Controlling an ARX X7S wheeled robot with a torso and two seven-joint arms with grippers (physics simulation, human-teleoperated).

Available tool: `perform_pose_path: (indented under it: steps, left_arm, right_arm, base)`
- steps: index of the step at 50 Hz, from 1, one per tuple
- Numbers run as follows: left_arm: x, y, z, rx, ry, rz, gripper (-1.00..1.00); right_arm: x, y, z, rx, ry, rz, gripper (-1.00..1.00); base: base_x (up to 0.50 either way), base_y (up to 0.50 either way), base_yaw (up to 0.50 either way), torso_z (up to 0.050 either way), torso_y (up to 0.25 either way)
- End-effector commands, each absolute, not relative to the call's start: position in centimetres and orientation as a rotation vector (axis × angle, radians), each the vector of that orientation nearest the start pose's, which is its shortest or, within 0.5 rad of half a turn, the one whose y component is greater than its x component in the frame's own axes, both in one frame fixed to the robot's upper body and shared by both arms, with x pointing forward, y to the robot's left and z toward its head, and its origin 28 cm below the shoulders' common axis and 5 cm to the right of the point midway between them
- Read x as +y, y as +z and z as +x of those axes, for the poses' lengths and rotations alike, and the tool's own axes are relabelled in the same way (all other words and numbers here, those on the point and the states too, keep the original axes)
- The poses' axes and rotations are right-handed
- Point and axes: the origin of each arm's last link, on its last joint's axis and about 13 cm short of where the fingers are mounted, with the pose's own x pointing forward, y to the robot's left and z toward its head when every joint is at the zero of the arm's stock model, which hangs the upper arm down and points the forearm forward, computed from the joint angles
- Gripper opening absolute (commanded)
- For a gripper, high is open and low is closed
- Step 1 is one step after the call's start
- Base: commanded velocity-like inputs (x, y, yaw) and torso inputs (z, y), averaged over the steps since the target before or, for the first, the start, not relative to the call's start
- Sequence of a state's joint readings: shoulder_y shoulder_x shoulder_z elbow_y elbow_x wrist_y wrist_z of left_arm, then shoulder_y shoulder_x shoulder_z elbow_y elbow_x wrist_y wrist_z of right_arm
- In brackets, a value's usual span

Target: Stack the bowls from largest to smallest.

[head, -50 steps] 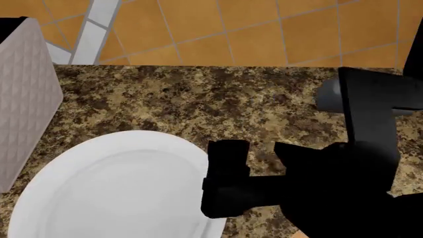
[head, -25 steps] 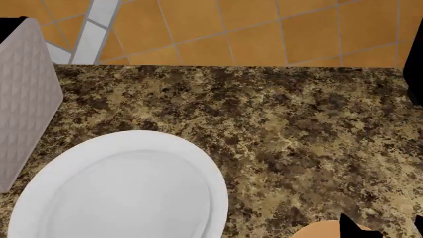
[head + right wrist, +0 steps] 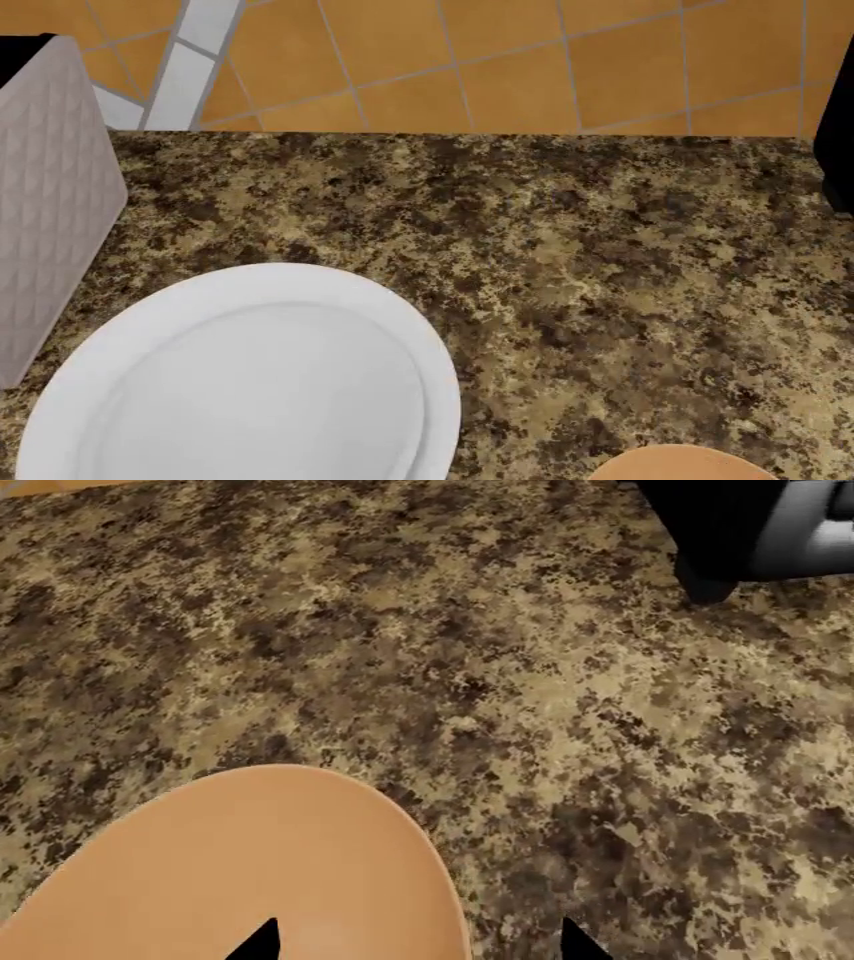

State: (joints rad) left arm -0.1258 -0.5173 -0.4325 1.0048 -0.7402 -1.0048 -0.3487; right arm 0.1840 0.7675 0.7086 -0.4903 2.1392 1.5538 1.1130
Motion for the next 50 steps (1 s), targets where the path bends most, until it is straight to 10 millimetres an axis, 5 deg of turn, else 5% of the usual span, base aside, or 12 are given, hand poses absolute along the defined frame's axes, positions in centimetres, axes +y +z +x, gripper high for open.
perform_pose_path:
  steps: [1, 15, 16, 27, 37, 44, 50]
  left_arm:
    - [28.4, 19.6, 16.0, -0.186, 0.149, 0.095, 1.0]
    - [28.3, 19.4, 15.8, -0.182, 0.135, 0.105, 1.0]
    - [28.4, 19.4, 15.7, -0.183, 0.136, 0.106, 1.0]
    - [28.3, 19.4, 15.8, -0.185, 0.135, 0.105, 1.0]
    - [28.4, 19.6, 15.8, -0.185, 0.139, 0.101, 1.0]
    - [28.8, 19.5, 16.1, -0.184, 0.166, 0.094, 1.0]
    - [29.0, 19.7, 15.9, -0.192, 0.172, 0.105, 1.0]
  right_arm:
    - [-23.0, 18.5, 12.8, 0.598, -0.029, 0.264, 1.0]
    - [-22.8, 17.6, 12.6, 0.642, 0.027, 0.401, 1.0]
    - [-22.7, 17.7, 12.6, 0.636, 0.041, 0.426, -1.0]
    - [-22.2, 20.7, 13.3, 0.551, 0.084, 0.468, -1.0]
    - [-20.9, 26.2, 15.2, 0.401, 0.153, 0.519, -1.0]
    - [-17.5, 32.3, 17.8, 0.332, 0.352, 0.522, -1.0]
    - [-13.9, 34.4, 19.3, 0.346, 0.505, 0.485, -1.0]
  base:
    - [0.0, 0.0, 0.0, 0.0, 0.0]
    - [0.0, 0.0, 0.0, 0.0, 0.0]
    - [0.0, 0.0, 0.0, 0.0, 0.0]
    - [0.0, 0.0, 0.0, 0.0, 0.0]
    - [0.0, 0.0, 0.0, 0.0, 0.0]
    - [0.0, 0.0, 0.0, 0.0, 0.0]
    - [0.0, 0.0, 0.0, 0.0, 0.0]
